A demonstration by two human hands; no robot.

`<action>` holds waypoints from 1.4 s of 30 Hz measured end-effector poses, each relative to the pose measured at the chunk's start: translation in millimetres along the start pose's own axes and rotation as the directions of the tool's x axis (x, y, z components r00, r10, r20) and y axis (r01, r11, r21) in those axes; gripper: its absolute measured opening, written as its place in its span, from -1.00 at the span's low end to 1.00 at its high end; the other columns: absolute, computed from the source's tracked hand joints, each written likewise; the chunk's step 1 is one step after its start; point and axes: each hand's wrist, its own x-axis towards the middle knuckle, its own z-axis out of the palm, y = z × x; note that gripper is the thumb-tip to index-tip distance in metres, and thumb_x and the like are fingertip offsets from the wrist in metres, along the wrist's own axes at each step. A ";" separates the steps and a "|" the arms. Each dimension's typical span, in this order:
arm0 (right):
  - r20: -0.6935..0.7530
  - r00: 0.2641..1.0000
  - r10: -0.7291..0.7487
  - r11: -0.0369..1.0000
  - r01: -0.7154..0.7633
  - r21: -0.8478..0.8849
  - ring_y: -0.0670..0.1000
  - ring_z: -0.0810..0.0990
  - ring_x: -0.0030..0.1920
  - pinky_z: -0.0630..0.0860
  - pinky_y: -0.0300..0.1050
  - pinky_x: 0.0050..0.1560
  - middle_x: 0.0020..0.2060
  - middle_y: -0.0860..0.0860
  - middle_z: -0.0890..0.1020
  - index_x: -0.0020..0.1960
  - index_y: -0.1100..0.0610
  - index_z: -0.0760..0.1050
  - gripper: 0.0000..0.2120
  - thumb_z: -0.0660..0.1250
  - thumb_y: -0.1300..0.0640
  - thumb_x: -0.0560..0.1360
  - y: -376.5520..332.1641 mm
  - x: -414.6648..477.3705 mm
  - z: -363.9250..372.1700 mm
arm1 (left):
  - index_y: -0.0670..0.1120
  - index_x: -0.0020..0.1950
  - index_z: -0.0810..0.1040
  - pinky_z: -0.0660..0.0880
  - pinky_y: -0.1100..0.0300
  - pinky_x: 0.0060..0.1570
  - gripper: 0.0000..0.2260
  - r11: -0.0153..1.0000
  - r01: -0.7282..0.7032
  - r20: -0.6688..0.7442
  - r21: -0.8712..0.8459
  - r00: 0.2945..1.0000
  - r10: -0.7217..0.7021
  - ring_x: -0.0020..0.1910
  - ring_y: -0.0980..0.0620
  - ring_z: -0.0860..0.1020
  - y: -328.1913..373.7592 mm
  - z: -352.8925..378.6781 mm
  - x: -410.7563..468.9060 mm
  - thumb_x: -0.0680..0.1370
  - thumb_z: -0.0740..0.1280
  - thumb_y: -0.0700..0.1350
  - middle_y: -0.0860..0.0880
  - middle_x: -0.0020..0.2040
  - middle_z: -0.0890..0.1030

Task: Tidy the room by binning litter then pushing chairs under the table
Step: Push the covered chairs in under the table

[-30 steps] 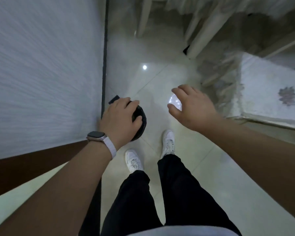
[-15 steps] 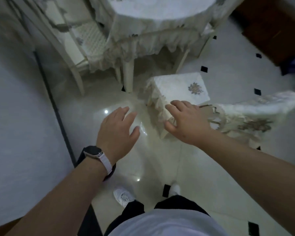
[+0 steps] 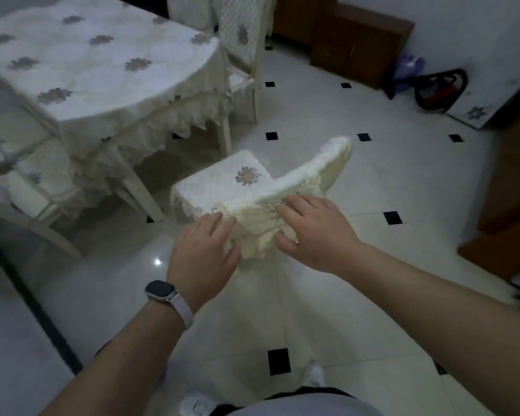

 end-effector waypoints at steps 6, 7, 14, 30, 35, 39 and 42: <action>0.007 1.000 0.017 1.000 -0.017 0.012 0.17 0.51 0.19 0.44 0.09 0.16 0.21 0.10 0.57 0.26 0.10 0.52 -0.46 0.11 -0.22 0.49 99.2 -47.3 -14.1 | -0.09 0.30 0.55 0.47 -0.09 0.18 -0.56 0.996 -0.076 -0.005 0.042 0.997 0.076 0.24 -0.20 0.51 97.0 21.3 41.3 0.51 0.22 0.09 -0.17 0.28 0.55; 0.012 1.000 0.017 1.000 -0.017 0.007 0.16 0.51 0.20 0.43 0.09 0.17 0.21 0.09 0.57 0.26 0.09 0.51 -0.46 0.10 -0.23 0.49 111.8 -52.6 -17.5 | -0.08 0.29 0.55 0.47 -0.09 0.18 -0.57 0.995 -0.085 -0.007 0.049 0.996 0.085 0.24 -0.19 0.51 109.7 23.7 46.3 0.51 0.23 0.09 -0.16 0.28 0.55; -0.092 0.996 -0.019 0.999 0.022 0.030 0.18 0.53 0.13 0.45 0.10 0.10 0.12 0.10 0.59 0.18 0.12 0.55 -0.56 0.18 -0.15 0.48 167.0 -52.0 -22.4 | -0.03 0.29 0.56 0.47 -0.08 0.15 -0.57 0.990 -0.112 0.008 0.084 0.994 0.112 0.23 -0.16 0.51 158.7 36.1 88.2 0.50 0.20 0.12 -0.13 0.26 0.56; -0.045 0.988 -0.147 0.987 0.149 0.056 0.15 0.51 0.20 0.44 0.07 0.18 0.19 0.08 0.57 0.27 0.12 0.50 -0.50 0.19 -0.18 0.50 232.3 76.1 32.0 | -0.06 0.28 0.56 0.40 -0.18 0.25 -0.52 0.987 0.151 -0.007 0.057 0.989 -0.151 0.25 -0.22 0.50 90.0 113.1 180.8 0.51 0.19 0.19 -0.18 0.28 0.55; -0.010 0.972 -0.237 0.970 0.237 0.063 0.15 0.49 0.22 0.43 0.09 0.19 0.23 0.10 0.55 0.29 0.12 0.48 -0.48 0.20 -0.22 0.52 235.3 114.4 54.5 | -0.05 0.20 0.61 0.35 -0.06 0.18 -0.46 0.971 0.223 -0.048 0.081 0.974 -0.220 0.17 -0.15 0.52 75.4 123.7 173.9 0.47 0.23 0.33 -0.11 0.21 0.59; 0.008 0.951 -0.310 0.946 0.307 0.102 0.14 0.49 0.20 0.40 0.08 0.18 0.19 0.06 0.55 0.25 0.11 0.49 -0.47 0.16 -0.28 0.53 238.7 128.1 70.7 | -0.06 0.15 0.63 0.42 -0.02 0.03 -0.41 0.937 0.340 -0.068 0.076 0.940 -0.336 0.05 -0.14 0.56 73.5 124.1 166.1 0.41 0.29 0.39 -0.08 0.08 0.63; -0.019 0.929 -0.370 0.921 0.369 0.123 0.14 0.49 0.18 0.36 0.07 0.21 0.14 0.06 0.57 0.24 0.11 0.50 -0.45 0.14 -0.30 0.53 245.5 136.4 78.8 | -0.09 0.14 0.61 0.44 -0.02 0.01 -0.42 0.925 0.376 -0.081 0.050 0.925 -0.371 -0.01 -0.14 0.57 78.6 126.5 158.7 0.44 0.25 0.37 -0.08 0.03 0.64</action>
